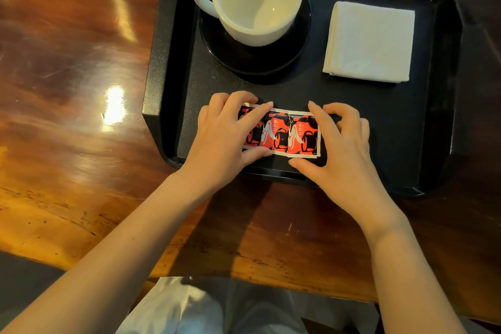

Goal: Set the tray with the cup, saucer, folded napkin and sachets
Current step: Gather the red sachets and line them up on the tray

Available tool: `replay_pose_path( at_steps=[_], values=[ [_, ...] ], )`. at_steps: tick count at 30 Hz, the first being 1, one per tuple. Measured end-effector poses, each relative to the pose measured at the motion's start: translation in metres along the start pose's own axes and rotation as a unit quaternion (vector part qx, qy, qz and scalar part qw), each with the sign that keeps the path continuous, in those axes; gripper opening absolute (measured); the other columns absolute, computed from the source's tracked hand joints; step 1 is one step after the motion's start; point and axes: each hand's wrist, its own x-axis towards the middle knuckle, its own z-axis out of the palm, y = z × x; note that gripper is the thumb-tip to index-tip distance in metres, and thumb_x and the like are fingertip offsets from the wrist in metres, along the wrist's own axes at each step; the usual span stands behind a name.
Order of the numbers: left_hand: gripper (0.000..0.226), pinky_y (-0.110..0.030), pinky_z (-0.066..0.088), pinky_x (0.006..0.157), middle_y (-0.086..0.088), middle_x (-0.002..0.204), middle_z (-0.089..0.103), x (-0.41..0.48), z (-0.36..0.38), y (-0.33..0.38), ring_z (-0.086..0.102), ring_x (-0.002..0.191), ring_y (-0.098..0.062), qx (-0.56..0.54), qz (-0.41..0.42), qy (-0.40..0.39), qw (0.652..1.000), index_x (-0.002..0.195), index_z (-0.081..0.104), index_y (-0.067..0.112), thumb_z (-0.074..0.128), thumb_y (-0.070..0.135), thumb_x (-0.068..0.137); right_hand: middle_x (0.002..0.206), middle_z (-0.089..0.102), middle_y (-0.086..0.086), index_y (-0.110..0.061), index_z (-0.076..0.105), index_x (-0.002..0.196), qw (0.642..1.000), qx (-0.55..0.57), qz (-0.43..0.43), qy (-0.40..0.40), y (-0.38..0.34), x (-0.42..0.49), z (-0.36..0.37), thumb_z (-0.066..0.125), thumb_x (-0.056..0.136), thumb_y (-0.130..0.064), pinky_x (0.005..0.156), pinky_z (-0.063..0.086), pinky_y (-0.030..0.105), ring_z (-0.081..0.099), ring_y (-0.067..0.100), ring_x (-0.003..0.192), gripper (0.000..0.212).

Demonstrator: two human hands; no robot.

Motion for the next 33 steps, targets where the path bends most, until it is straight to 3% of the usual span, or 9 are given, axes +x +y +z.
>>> replay_pose_path(
  at_steps=[11, 16, 33],
  values=[
    [0.075, -0.048, 0.038, 0.091, -0.012, 0.133, 0.048, -0.001, -0.003, 0.0, 0.032, 0.117, -0.026, 0.0, -0.001, -0.01, 1.0, 0.136, 0.046, 0.017, 0.066, 0.051, 0.071, 0.135, 0.029, -0.001, -0.025, 0.034, 0.137, 1.0, -0.009, -0.009, 0.025, 0.003, 0.002, 0.005, 0.074, 0.074, -0.032, 0.1, 0.042, 0.036, 0.023, 0.01, 0.12, 0.075],
    [0.087, -0.045, 0.033, 0.094, -0.009, 0.136, 0.044, -0.001, -0.015, -0.009, 0.028, 0.12, -0.024, 0.019, 0.014, -0.046, 0.999, 0.14, 0.039, 0.019, 0.076, 0.045, 0.067, 0.135, 0.028, -0.001, -0.026, 0.033, 0.138, 1.0, -0.009, -0.01, 0.022, 0.004, 0.002, 0.005, 0.074, 0.074, -0.033, 0.1, 0.04, 0.035, 0.023, 0.01, 0.121, 0.076],
    [0.074, -0.044, 0.033, 0.096, -0.008, 0.135, 0.046, -0.002, -0.017, -0.01, 0.035, 0.123, -0.028, 0.009, 0.011, -0.046, 0.999, 0.136, 0.044, 0.017, 0.074, 0.04, 0.072, 0.135, 0.028, 0.001, -0.026, 0.033, 0.138, 0.999, -0.024, -0.009, 0.027, 0.001, 0.0, 0.006, 0.073, 0.075, -0.034, 0.1, 0.039, 0.035, 0.021, 0.01, 0.12, 0.075]
  ],
)
